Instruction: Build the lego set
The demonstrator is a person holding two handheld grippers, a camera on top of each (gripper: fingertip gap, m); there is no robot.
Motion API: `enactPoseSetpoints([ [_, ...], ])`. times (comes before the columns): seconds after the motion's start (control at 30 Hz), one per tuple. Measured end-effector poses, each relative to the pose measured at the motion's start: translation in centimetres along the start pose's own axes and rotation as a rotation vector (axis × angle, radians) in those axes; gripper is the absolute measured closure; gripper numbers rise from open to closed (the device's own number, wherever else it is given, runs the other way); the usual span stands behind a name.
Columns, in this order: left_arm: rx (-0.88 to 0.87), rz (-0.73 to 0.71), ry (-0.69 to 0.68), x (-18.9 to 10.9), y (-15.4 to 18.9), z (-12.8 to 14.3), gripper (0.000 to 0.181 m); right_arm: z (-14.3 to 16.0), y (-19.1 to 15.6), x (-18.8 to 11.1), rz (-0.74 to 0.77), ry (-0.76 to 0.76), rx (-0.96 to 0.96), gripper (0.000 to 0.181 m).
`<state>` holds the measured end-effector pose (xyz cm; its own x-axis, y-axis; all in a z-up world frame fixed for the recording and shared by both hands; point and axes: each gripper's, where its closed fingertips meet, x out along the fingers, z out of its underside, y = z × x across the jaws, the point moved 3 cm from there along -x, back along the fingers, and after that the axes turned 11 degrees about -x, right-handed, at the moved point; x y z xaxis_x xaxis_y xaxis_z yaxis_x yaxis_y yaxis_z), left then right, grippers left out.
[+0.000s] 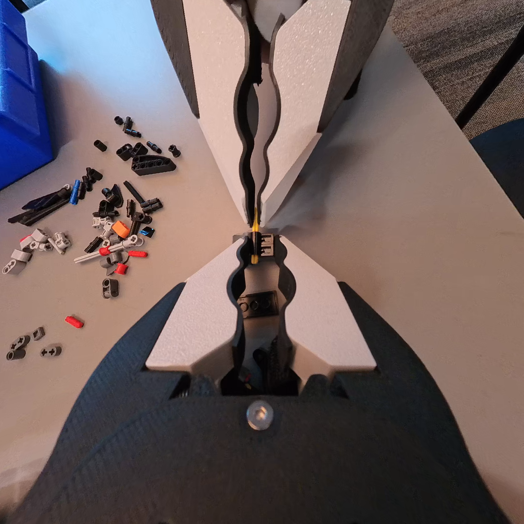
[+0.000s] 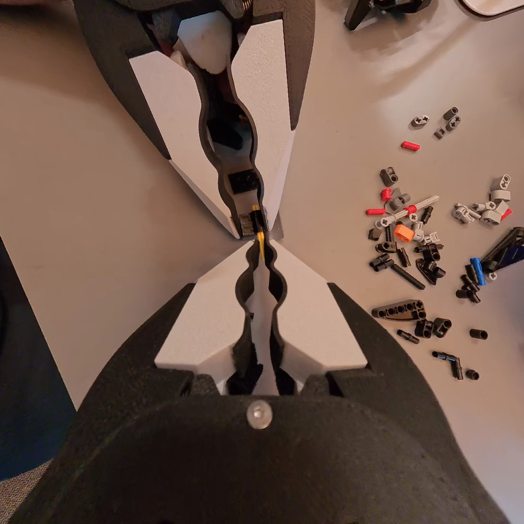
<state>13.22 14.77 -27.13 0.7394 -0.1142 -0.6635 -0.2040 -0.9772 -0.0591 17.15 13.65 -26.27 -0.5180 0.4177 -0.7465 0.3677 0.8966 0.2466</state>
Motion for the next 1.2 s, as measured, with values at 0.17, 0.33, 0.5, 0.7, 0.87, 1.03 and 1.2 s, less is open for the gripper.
enactPoseSetpoints([
  [0.17, 0.001, 0.0, -0.001, 0.0, 0.0, 0.0, 0.166, -0.2, 0.0, 0.1, -0.004, 0.003, -0.003, 0.18],
  [0.33, 0.0, 0.0, -0.002, 0.0, 0.0, 0.0, 0.166, -0.3, 0.0, 0.2, -0.013, 0.016, 0.007, 0.179],
  [0.5, -0.003, 0.002, 0.0, 0.0, 0.0, 0.0, 0.166, -0.2, 0.2, -0.6, -0.015, 0.058, 0.044, 0.169],
  [0.7, -0.003, 0.003, -0.001, 0.0, 0.0, 0.0, 0.166, 0.4, 0.2, -0.7, -0.025, 0.046, 0.057, 0.174],
  [0.87, -0.003, 0.003, -0.001, 0.0, 0.0, 0.0, 0.166, 0.1, 0.1, -0.2, -0.022, 0.048, 0.043, 0.18],
  [1.03, -0.003, 0.003, -0.001, 0.0, 0.0, 0.0, 0.166, -0.3, 0.0, 0.0, -0.032, 0.051, 0.039, 0.179],
  [1.2, 0.006, 0.0, -0.006, -0.1, 0.0, 0.0, 0.166, -0.3, 0.4, -0.9, -0.027, 0.067, 0.062, 0.165],
])
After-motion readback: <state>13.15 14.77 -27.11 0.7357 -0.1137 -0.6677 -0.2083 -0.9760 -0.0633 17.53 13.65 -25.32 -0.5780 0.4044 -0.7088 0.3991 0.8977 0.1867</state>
